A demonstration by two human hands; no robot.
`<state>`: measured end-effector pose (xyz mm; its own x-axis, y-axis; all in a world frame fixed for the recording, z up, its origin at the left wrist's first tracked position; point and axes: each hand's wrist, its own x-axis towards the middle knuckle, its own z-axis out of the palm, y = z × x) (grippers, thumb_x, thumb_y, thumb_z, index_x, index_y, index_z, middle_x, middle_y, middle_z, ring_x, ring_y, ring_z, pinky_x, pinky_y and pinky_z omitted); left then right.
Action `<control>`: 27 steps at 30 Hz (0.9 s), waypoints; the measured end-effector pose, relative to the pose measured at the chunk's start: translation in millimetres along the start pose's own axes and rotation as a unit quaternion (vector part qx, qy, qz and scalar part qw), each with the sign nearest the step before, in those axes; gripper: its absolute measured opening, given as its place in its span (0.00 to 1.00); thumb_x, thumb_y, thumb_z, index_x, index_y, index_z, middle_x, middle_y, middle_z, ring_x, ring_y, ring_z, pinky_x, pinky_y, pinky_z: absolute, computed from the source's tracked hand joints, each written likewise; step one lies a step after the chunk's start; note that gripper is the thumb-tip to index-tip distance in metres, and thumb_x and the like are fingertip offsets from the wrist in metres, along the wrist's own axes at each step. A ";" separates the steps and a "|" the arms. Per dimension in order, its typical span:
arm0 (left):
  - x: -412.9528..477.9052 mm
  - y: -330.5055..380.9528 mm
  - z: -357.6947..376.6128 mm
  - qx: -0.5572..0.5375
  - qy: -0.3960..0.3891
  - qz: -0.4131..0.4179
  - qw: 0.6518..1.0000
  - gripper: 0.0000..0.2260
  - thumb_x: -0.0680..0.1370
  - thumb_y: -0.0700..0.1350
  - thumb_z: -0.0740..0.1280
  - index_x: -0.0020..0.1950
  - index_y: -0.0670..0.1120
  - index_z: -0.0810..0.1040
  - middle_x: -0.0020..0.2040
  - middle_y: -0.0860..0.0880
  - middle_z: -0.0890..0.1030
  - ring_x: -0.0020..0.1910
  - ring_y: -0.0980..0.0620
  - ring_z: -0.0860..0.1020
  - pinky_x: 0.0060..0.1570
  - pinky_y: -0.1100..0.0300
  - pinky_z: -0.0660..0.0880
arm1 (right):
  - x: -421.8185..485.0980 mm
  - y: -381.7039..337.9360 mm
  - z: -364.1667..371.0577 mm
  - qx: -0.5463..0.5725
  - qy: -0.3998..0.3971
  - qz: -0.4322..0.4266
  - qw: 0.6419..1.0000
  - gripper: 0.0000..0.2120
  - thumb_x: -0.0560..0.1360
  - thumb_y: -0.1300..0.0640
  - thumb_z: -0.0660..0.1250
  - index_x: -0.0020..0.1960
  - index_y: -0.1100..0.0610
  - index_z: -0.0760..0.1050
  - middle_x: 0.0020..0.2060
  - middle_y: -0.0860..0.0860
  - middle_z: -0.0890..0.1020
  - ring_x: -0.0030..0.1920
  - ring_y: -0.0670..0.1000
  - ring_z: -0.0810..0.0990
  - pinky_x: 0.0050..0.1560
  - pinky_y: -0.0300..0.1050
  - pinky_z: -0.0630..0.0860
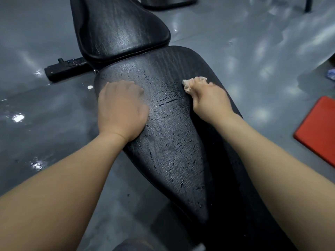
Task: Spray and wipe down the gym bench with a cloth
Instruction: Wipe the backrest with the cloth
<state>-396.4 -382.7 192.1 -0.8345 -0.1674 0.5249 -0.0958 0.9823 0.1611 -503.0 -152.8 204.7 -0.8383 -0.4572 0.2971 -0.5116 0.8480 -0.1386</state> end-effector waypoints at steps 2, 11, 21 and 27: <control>0.1 -0.6 0.6 0.001 0.004 0.001 1.000 0.16 0.75 0.50 0.62 0.60 0.49 0.79 0.61 0.46 0.78 0.64 0.40 0.72 0.73 0.42 0.62 | 14.9 5.9 0.2 -0.016 -0.013 0.004 1.000 0.16 0.83 0.56 0.58 0.69 0.55 0.75 0.70 0.55 0.76 0.72 0.58 0.71 0.70 0.53 0.64; -0.5 1.3 0.2 -0.001 0.007 -0.005 1.000 0.15 0.74 0.50 0.63 0.59 0.49 0.80 0.60 0.47 0.78 0.62 0.40 0.71 0.71 0.43 0.64 | 58.9 -1.5 8.7 0.005 -0.032 0.058 0.998 0.17 0.82 0.56 0.58 0.68 0.55 0.76 0.68 0.57 0.76 0.67 0.62 0.75 0.65 0.53 0.72; -0.6 -0.8 0.7 0.002 0.011 -0.003 1.000 0.16 0.75 0.51 0.62 0.59 0.49 0.80 0.60 0.46 0.78 0.62 0.40 0.71 0.71 0.44 0.63 | 39.8 -23.2 3.6 -0.001 -0.032 -0.118 0.993 0.17 0.73 0.66 0.60 0.58 0.52 0.73 0.56 0.51 0.76 0.51 0.60 0.79 0.45 0.55 0.78; 0.6 0.0 1.1 0.006 0.009 0.000 1.000 0.16 0.74 0.51 0.63 0.59 0.49 0.80 0.60 0.47 0.78 0.62 0.41 0.72 0.71 0.46 0.61 | 91.2 -30.3 5.0 -0.004 -0.047 -0.028 0.998 0.15 0.76 0.64 0.61 0.61 0.57 0.78 0.62 0.57 0.80 0.63 0.62 0.79 0.62 0.53 0.76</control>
<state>-397.5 -382.7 191.5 -0.8241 -0.1697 0.5404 -0.1031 0.9831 0.1514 -564.9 -221.5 231.2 -0.8226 -0.5269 0.2141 -0.5571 0.8221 -0.1173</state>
